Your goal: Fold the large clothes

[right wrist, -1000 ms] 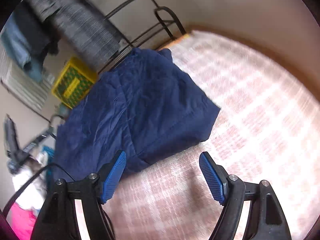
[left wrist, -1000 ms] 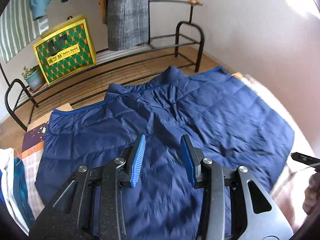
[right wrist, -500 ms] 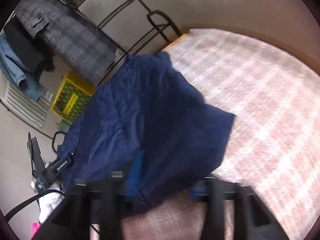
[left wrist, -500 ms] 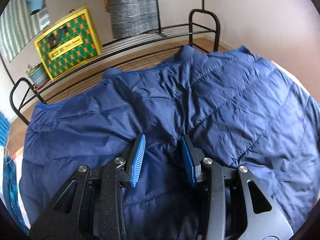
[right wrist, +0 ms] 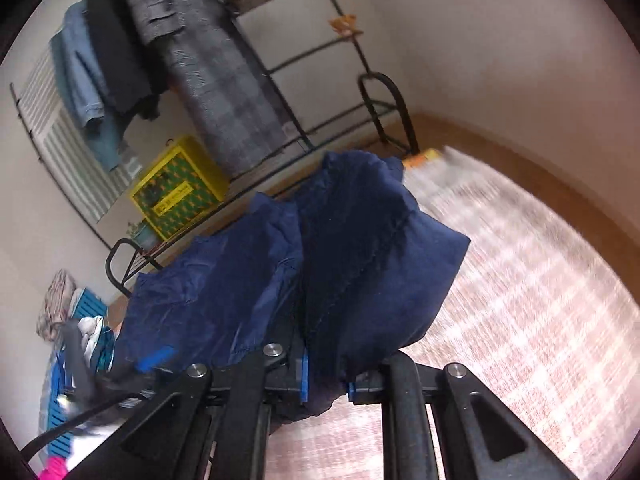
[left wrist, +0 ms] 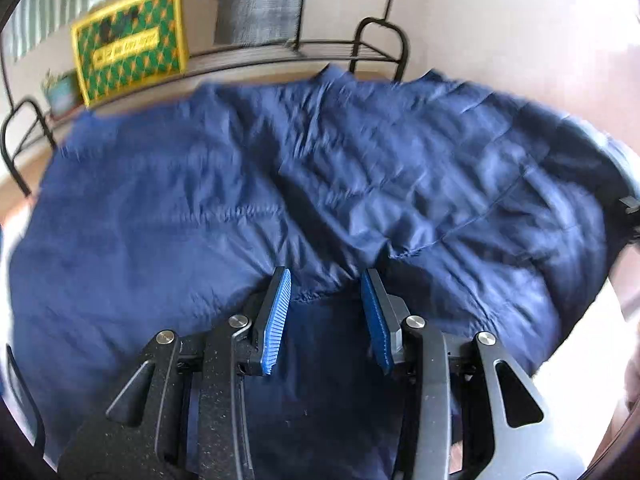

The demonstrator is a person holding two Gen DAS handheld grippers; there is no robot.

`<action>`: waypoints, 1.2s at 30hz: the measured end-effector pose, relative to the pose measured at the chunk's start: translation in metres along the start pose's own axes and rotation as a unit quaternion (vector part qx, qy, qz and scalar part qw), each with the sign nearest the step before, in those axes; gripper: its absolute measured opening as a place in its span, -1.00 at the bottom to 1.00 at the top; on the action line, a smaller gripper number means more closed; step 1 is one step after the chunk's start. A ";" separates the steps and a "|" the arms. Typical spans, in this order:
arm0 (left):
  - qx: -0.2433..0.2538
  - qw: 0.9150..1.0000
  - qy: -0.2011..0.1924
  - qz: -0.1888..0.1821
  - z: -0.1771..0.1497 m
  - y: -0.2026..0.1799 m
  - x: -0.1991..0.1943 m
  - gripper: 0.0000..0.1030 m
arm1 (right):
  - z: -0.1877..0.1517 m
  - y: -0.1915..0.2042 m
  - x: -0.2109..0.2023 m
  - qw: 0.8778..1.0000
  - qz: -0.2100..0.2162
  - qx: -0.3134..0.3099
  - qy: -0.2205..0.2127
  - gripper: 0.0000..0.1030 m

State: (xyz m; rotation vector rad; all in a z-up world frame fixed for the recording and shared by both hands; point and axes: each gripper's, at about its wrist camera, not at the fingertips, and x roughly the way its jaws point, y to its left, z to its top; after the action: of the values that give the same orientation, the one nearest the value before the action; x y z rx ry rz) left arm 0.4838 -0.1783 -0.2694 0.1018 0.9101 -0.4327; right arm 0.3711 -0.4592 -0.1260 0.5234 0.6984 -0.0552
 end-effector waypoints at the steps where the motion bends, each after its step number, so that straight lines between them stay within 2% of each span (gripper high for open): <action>1: 0.007 1.000 -0.009 0.006 -0.003 -0.002 0.002 -0.23 | 0.003 0.009 -0.004 1.000 -0.001 -0.017 -0.005 -0.80; 2: 0.008 1.000 -0.012 0.006 -0.002 -0.004 0.000 -0.23 | 0.005 0.018 -0.007 0.999 -0.003 -0.031 -0.009 -0.80; 4: -0.006 1.000 -0.003 -0.019 0.000 0.000 -0.007 -0.23 | 0.010 0.033 -0.014 0.998 -0.002 -0.056 -0.014 -0.80; 7: -0.037 0.998 -0.012 -0.045 -0.002 0.018 -0.042 -0.23 | 0.017 0.055 -0.023 0.996 0.003 -0.085 -0.022 -0.81; 10: -0.035 0.998 -0.046 -0.040 -0.011 0.037 -0.096 -0.23 | 0.020 0.078 -0.030 0.992 0.002 -0.120 -0.029 -0.81; 15: -0.060 0.993 -0.101 -0.004 -0.041 0.088 -0.187 -0.23 | 0.012 0.130 -0.043 0.976 0.000 -0.215 -0.041 -0.81; 22: -0.130 0.981 -0.134 0.052 -0.090 0.167 -0.272 -0.23 | -0.022 0.235 -0.048 0.932 0.036 -0.357 -0.039 -0.81; 27: -0.168 0.973 -0.142 0.075 -0.119 0.205 -0.301 -0.23 | -0.067 0.303 -0.035 0.898 0.065 -0.434 -0.014 -0.81; 33: -0.207 0.964 -0.144 0.086 -0.147 0.237 -0.313 -0.23 | -0.152 0.369 0.009 0.845 0.091 -0.525 0.046 -0.82; 34: -0.210 0.963 -0.142 0.086 -0.149 0.240 -0.313 -0.24 | -0.169 0.377 0.022 0.834 0.092 -0.540 0.062 -0.82; 36: -0.212 0.963 -0.137 0.091 -0.153 0.247 -0.310 -0.23 | -0.195 0.385 0.045 0.819 0.090 -0.557 0.098 -0.82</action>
State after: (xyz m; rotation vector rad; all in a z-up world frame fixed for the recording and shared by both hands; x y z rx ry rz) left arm 0.3045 0.1861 -0.1443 -0.2616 0.6948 -0.0705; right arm 0.3730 -0.0252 -0.1097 -0.5557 0.7530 0.5751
